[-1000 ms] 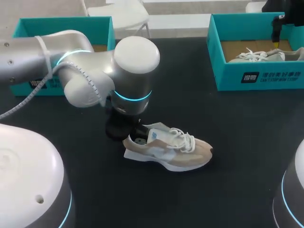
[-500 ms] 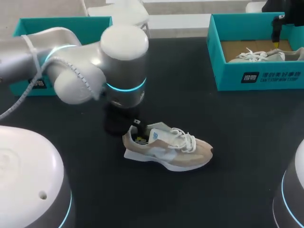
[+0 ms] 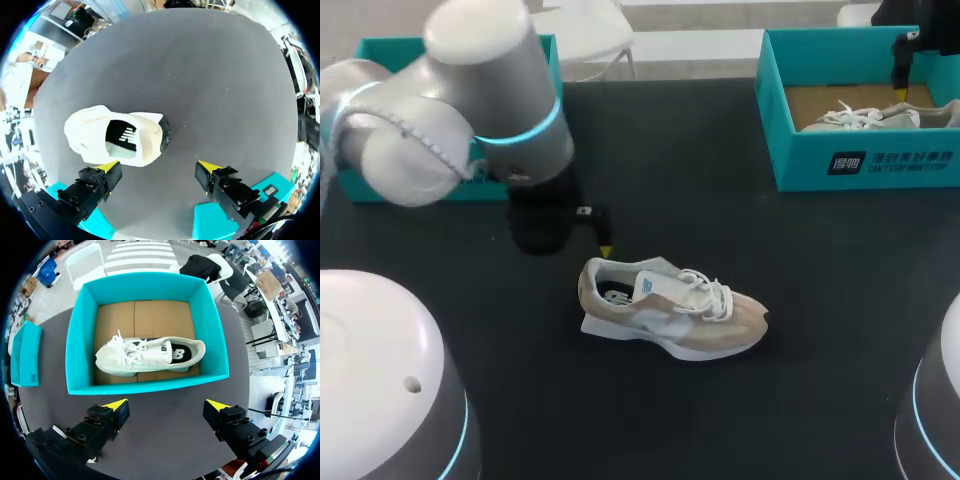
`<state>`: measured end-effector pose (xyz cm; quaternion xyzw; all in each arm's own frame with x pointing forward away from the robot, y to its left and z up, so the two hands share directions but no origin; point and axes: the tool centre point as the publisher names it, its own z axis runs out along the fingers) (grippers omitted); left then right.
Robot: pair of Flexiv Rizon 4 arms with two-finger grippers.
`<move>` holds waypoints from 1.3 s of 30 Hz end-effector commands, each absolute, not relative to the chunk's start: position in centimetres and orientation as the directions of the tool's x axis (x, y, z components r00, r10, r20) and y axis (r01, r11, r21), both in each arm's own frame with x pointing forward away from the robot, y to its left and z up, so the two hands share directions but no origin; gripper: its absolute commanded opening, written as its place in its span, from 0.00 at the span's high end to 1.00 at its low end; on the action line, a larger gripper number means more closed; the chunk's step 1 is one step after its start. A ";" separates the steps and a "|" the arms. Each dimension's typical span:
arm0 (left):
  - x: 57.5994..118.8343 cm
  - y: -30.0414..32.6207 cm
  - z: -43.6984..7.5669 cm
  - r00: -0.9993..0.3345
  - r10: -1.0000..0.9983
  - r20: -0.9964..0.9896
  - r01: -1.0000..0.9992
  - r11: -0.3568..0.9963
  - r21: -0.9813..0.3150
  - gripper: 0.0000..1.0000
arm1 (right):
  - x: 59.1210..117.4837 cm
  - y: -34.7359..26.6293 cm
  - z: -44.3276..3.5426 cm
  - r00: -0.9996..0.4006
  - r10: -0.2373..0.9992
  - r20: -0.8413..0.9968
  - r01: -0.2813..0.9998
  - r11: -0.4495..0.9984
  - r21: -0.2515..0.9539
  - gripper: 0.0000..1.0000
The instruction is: Take the shoe out of the shoebox, open the shoe tongue, remove and reinsert the insole, then place the shoe into the shoebox
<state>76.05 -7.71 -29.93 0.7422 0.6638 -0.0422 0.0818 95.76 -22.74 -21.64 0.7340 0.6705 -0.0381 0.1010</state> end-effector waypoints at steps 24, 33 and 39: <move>75.1 0.4 -28.3 -0.591 0.552 -0.589 0.804 0.464 -0.372 0.00 | 95.7 -22.7 -21.7 0.099 0.977 -0.191 0.992 -0.081 0.099 0.00; 75.1 0.4 -28.3 -0.591 0.552 -0.589 0.804 0.464 -0.372 0.00 | 95.7 -22.7 -21.7 0.099 0.977 -0.191 0.992 -0.081 0.099 0.00; 75.2 2.0 -30.2 -0.749 0.403 -0.526 0.663 0.477 -0.577 0.00 | 95.7 -22.7 -21.7 0.099 0.977 -0.191 0.992 -0.081 0.099 0.00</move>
